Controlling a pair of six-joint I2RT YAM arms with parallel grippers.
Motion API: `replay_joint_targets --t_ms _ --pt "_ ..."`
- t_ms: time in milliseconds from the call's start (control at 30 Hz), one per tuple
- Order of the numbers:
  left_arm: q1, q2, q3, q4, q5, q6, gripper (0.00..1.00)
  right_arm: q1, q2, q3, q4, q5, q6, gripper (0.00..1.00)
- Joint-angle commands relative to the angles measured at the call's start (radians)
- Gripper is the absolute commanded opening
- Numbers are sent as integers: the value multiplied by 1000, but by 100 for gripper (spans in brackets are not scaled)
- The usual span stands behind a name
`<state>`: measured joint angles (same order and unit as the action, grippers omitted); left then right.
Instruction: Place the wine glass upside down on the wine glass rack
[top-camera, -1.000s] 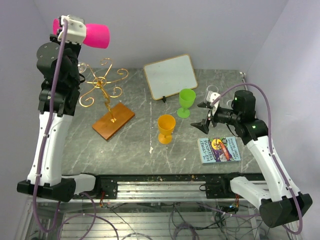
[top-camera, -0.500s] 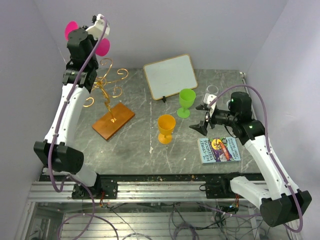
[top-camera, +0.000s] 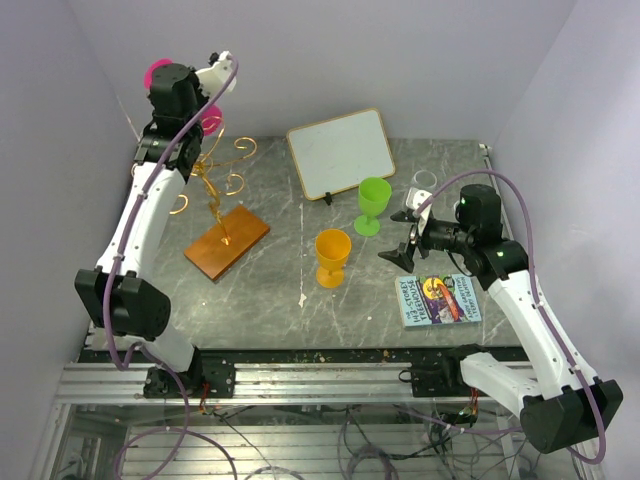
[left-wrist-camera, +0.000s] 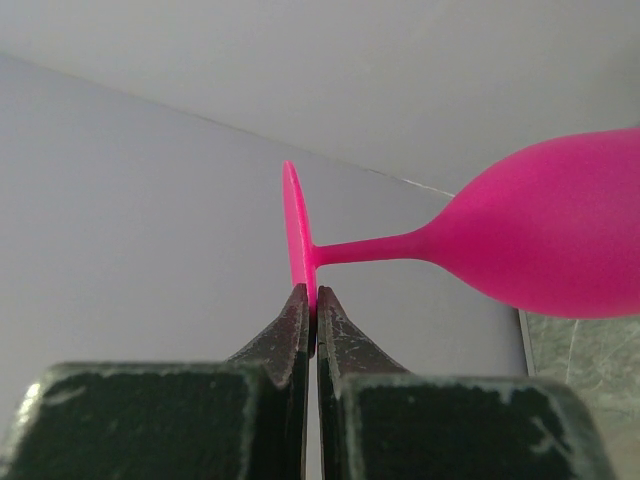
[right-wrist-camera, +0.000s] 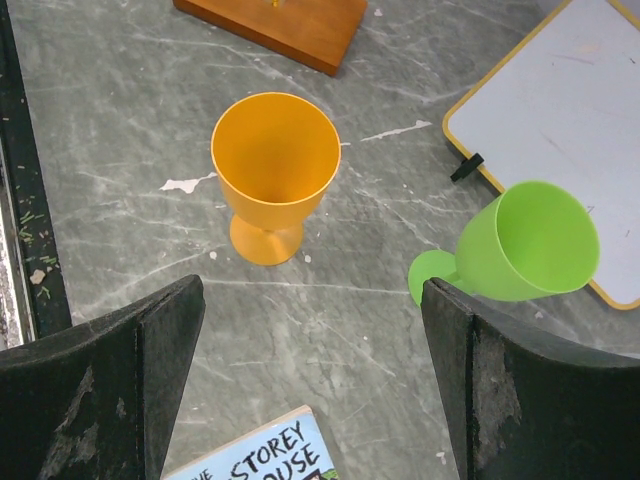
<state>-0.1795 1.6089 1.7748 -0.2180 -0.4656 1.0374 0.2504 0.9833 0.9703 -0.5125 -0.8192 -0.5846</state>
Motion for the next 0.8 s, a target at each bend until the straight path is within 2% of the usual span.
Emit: replay_joint_targets --t_ms 0,300,767 --pt "5 -32 -47 -35 45 64 7 5 -8 -11 25 4 -11 89" --pt "-5 -59 -80 -102 102 60 7 4 -8 -16 28 7 -9 89" --pt "-59 -102 -151 -120 65 120 7 5 -6 -19 28 12 -10 89"
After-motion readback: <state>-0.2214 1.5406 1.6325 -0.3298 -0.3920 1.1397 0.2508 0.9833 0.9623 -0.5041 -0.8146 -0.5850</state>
